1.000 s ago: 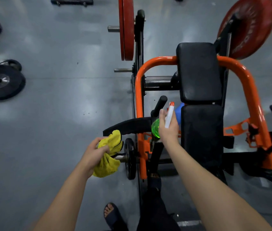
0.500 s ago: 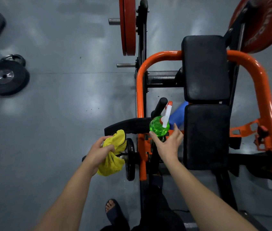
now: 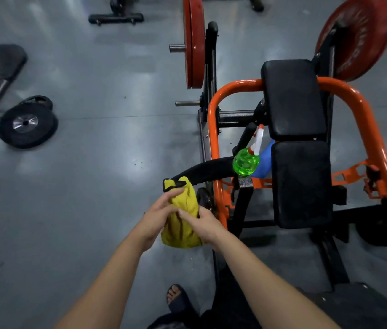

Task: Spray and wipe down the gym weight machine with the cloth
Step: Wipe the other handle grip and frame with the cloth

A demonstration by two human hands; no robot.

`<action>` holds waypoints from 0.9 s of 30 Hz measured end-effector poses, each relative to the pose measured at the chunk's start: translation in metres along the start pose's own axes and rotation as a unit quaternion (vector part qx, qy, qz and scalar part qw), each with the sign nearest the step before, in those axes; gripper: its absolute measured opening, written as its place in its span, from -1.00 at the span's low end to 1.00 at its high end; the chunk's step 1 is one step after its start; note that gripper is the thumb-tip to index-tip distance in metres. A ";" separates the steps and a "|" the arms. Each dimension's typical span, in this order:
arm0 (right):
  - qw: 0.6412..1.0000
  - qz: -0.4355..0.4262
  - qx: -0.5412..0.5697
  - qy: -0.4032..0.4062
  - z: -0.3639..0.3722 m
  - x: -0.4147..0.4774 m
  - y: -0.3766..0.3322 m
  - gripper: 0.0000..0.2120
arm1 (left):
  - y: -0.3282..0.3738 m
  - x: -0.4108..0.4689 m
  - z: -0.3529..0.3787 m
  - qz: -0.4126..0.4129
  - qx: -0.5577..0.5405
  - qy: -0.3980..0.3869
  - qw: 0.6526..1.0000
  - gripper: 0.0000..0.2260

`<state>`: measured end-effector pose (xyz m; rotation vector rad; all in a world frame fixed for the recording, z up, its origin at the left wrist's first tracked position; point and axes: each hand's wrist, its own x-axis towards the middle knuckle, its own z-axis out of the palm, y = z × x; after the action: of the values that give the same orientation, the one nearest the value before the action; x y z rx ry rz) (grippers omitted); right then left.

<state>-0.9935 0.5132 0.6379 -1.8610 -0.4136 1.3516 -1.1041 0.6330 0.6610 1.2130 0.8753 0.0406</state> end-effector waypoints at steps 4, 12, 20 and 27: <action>0.999 -0.030 -0.009 0.026 0.015 -0.020 0.012 -0.61 | -0.020 -0.015 -0.012 0.009 0.026 0.020 0.999 -0.59; 0.973 0.009 -0.158 0.168 0.013 -0.025 0.032 -0.47 | -0.042 -0.014 -0.012 -0.058 0.120 0.059 0.989 -0.66; 0.971 0.030 -0.094 0.220 -0.021 0.001 0.019 -0.59 | -0.036 0.014 0.019 0.023 0.199 0.212 0.957 -0.79; 0.942 0.009 -0.174 0.285 -0.057 0.066 -0.002 -0.47 | -0.031 0.076 0.024 -0.023 0.167 0.177 0.970 -0.73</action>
<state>-0.9164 0.5346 0.6037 -2.4416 -0.3434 0.7158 -1.0511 0.6374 0.5947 1.5260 1.2586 0.0760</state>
